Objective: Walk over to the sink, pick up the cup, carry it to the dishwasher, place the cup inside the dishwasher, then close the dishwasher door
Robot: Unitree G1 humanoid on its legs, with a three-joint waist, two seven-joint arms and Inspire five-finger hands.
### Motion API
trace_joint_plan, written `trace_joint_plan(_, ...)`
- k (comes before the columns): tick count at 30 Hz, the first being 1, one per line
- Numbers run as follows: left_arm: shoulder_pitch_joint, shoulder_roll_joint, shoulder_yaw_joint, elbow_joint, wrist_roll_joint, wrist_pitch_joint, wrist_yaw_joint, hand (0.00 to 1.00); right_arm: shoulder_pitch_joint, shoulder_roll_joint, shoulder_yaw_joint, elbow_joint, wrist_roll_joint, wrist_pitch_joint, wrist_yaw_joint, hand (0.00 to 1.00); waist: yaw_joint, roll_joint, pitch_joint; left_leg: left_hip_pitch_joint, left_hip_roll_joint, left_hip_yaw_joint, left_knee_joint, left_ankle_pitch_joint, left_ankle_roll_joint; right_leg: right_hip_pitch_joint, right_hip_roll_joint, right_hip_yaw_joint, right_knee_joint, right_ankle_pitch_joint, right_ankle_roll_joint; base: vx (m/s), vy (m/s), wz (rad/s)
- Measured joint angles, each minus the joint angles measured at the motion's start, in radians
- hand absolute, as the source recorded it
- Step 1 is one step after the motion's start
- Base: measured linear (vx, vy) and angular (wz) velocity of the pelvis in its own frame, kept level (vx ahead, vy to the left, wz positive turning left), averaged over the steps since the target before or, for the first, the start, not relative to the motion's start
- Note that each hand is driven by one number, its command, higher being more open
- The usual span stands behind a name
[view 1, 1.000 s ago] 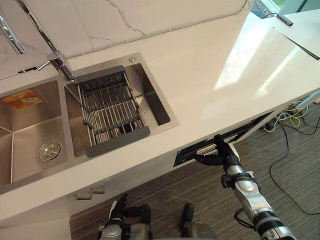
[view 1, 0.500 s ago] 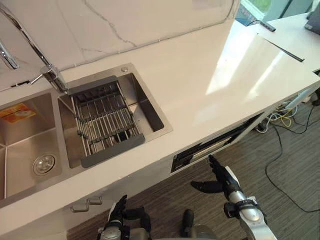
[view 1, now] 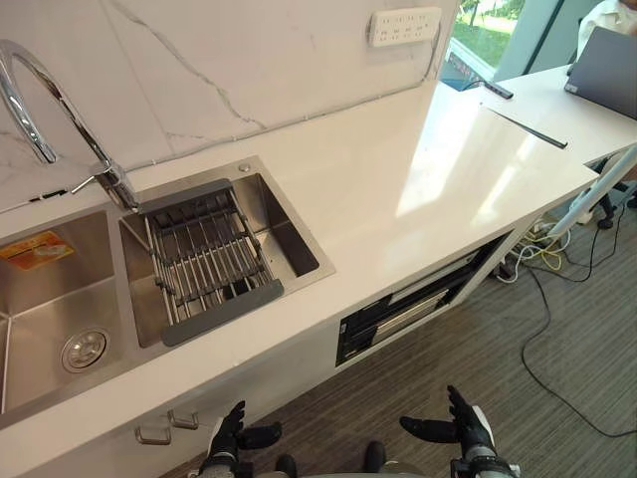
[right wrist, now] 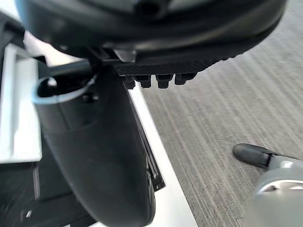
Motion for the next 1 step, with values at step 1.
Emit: trace_joint_plan(1,0.001,0.001,0.002,-0.001,-0.002,0.000,0.000,1.00,-0.001,0.002,-0.010,0.008,0.000,0.001,-0.003,1.00,0.001,0.000,0.000,0.002,-0.001,0.000,-0.001,0.000,0.000,0.002,0.000,0.000,0.000,0.000,0.000,0.00,0.000,0.00)
